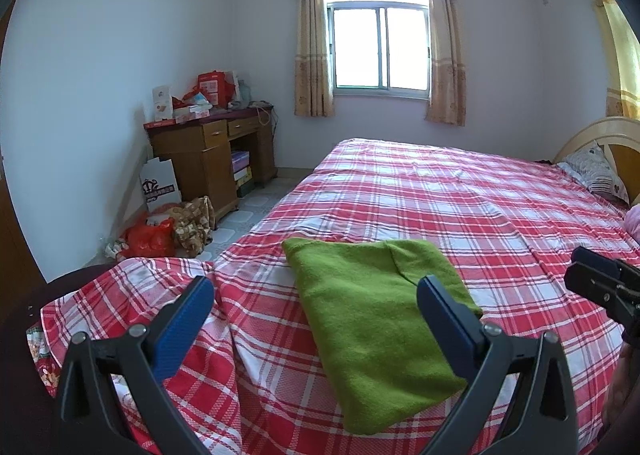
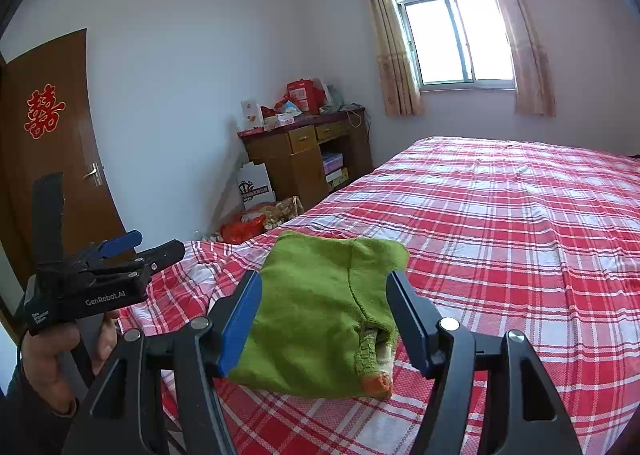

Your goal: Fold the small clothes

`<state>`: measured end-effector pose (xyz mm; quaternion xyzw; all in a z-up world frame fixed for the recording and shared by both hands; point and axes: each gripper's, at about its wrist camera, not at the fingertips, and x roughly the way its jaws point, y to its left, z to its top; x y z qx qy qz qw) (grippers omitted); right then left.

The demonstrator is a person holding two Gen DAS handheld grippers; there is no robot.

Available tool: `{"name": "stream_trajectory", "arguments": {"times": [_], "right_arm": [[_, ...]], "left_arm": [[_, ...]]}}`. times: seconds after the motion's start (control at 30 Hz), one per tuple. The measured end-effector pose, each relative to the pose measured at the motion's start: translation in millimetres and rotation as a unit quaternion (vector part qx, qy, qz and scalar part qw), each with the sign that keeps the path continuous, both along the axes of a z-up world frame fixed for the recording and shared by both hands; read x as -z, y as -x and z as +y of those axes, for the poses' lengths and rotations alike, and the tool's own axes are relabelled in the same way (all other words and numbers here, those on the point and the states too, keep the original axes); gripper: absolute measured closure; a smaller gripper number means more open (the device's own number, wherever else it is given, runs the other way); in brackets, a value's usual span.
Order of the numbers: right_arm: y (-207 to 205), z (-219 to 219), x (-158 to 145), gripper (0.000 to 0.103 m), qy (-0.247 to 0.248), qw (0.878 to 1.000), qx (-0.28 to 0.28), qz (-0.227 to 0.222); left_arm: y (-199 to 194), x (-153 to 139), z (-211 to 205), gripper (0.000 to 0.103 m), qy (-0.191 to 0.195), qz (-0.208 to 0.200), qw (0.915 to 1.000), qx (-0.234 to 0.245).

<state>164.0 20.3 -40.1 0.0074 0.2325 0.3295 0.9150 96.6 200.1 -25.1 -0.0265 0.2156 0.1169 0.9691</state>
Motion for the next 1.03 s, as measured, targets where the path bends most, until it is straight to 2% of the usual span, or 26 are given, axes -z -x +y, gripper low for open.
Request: {"name": "stream_trajectory", "arguments": {"times": [0.47, 0.87, 1.03], "right_arm": [[3.6, -5.2, -2.9, 0.037, -0.004, 1.0, 0.002, -0.009], [5.1, -2.1, 4.0, 0.037, 0.006, 1.0, -0.005, -0.003], [4.0, -1.4, 8.0, 0.037, 0.009, 1.0, -0.006, 0.003]], "left_arm": [[1.7, -8.0, -3.9, 0.0, -0.006, -0.009, 0.9999, -0.001], [1.5, -5.3, -5.4, 0.0, -0.039, -0.017, 0.9985, -0.033], [3.1, -5.8, -2.9, 0.0, -0.036, -0.025, 0.9986, -0.031]]}}
